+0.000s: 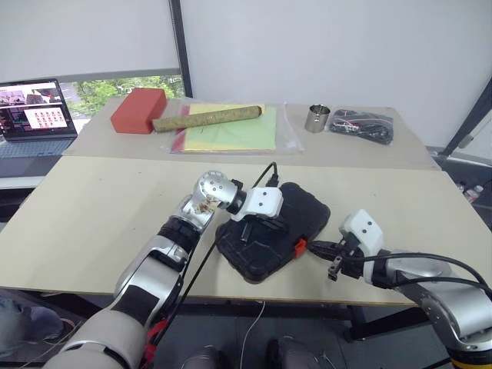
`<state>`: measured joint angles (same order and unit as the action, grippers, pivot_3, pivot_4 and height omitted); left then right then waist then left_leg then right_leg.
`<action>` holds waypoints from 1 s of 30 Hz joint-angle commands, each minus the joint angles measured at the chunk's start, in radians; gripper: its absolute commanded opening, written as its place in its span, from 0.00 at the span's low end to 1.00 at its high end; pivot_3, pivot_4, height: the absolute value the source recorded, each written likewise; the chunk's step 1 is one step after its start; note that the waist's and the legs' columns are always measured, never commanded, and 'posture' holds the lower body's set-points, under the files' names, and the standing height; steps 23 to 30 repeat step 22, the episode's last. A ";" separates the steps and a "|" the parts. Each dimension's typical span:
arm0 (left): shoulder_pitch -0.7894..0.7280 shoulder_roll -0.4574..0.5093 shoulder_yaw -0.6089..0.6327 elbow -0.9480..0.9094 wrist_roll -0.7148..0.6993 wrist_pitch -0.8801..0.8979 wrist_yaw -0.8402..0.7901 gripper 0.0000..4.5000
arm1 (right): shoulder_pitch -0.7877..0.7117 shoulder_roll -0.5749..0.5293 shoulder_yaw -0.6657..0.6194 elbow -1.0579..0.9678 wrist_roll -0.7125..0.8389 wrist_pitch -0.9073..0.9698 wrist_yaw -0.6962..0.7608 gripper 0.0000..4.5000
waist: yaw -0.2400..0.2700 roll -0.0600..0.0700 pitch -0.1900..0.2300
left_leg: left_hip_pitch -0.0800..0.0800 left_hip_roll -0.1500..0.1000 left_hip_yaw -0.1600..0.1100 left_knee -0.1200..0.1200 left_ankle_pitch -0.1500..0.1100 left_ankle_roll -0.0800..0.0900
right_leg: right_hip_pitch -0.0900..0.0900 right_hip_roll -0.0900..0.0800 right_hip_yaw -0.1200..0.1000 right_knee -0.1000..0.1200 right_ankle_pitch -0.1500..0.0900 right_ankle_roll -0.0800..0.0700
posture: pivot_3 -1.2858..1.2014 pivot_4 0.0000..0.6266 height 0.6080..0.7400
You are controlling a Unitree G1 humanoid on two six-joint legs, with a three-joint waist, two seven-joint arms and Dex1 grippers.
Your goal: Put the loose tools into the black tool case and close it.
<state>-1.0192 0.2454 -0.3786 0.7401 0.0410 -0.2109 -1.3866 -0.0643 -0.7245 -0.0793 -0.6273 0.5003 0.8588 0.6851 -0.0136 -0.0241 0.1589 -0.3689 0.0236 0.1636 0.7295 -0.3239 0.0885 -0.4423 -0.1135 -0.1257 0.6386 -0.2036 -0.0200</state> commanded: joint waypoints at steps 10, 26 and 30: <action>0.240 0.559 0.260 -0.477 -0.353 0.701 -0.225 0.93 | 0.106 -0.337 -0.504 0.067 0.245 -0.046 0.448 0.78 | 0.003 0.002 0.003 | -0.004 0.001 0.000 -0.001 0.000 -0.001 | -0.005 0.002 0.000 0.000 0.000 -0.001 | 0.52 0.24 0.98; 0.433 0.800 0.424 -0.639 -0.511 0.847 -0.161 1.00 | -0.050 -0.523 -0.452 0.411 0.227 -0.192 0.729 0.99 | 0.030 0.003 0.004 | -0.015 -0.007 -0.001 0.000 0.000 -0.001 | -0.013 -0.007 0.000 0.000 -0.003 0.005 | 0.52 0.24 0.98; 0.433 0.800 0.424 -0.639 -0.511 0.847 -0.161 1.00 | -0.050 -0.523 -0.452 0.411 0.227 -0.192 0.729 0.99 | 0.030 0.003 0.004 | -0.015 -0.007 -0.001 0.000 0.000 -0.001 | -0.013 -0.007 0.000 0.000 -0.003 0.005 | 0.52 0.24 0.98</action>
